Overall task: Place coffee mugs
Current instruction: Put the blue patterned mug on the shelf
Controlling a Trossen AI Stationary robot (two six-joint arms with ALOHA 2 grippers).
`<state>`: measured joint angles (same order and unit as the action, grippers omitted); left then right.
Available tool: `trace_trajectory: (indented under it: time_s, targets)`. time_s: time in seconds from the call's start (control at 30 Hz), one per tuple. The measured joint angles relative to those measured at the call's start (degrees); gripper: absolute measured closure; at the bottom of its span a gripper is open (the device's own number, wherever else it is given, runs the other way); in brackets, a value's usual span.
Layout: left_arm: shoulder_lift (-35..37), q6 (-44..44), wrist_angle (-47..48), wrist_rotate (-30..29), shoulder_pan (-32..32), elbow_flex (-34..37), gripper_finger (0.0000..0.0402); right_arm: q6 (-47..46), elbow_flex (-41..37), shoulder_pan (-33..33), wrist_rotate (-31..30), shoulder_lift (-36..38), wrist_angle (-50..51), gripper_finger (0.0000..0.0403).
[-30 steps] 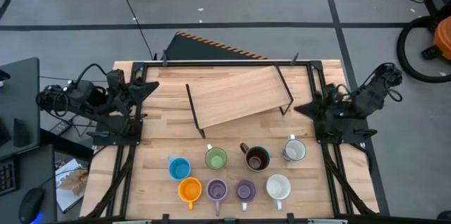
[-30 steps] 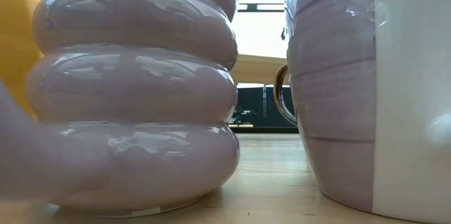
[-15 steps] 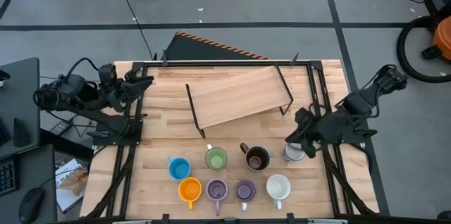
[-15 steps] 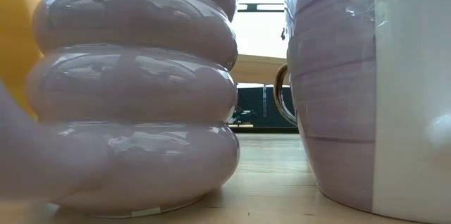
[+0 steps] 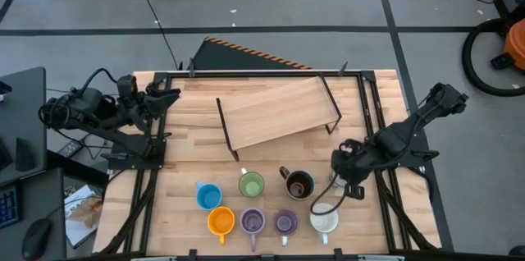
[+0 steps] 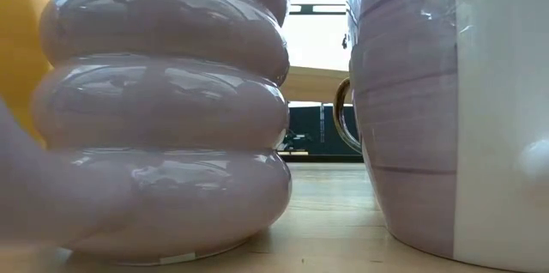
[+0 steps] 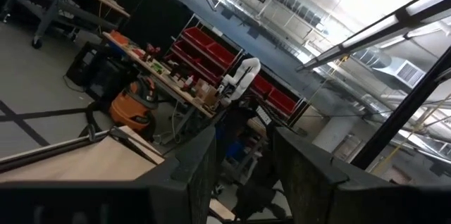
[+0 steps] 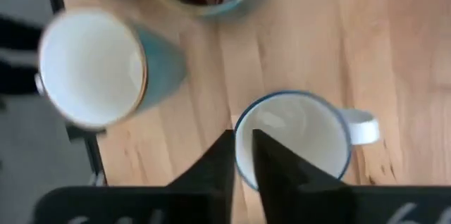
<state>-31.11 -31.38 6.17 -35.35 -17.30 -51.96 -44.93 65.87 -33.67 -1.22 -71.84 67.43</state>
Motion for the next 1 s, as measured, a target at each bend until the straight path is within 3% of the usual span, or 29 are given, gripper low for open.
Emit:
trace_trajectory:
  time_s: [0.23, 0.37, 0.5, 0.77, 1.0]
  targets:
    - [-0.4, -0.59, 0.75, 0.0, 0.0, 0.0, 0.025, 5.77, -0.02, -0.64, 2.53, -5.99, 0.49, 0.0215]
    - [-0.81, -0.53, 1.06, 0.0, 0.0, 0.0, 0.025, 8.55, -0.02, -2.22, 2.86, -8.71, 1.78, 0.017]
    - [-1.6, -0.52, 1.25, 0.01, 0.0, 0.0, 0.025, 9.13, -0.08, -4.24, 1.4, -10.5, 3.17, 0.0166]
    - [-3.65, -1.22, 1.23, 0.03, 0.0, 0.02, 0.025, 7.29, -4.41, -9.13, -2.59, -10.95, -1.25, 0.0197]
    - [-4.13, -1.4, 1.07, 0.02, 0.0, 0.02, 0.025, 7.69, -9.31, -9.02, -2.79, -10.95, -4.92, 0.022]
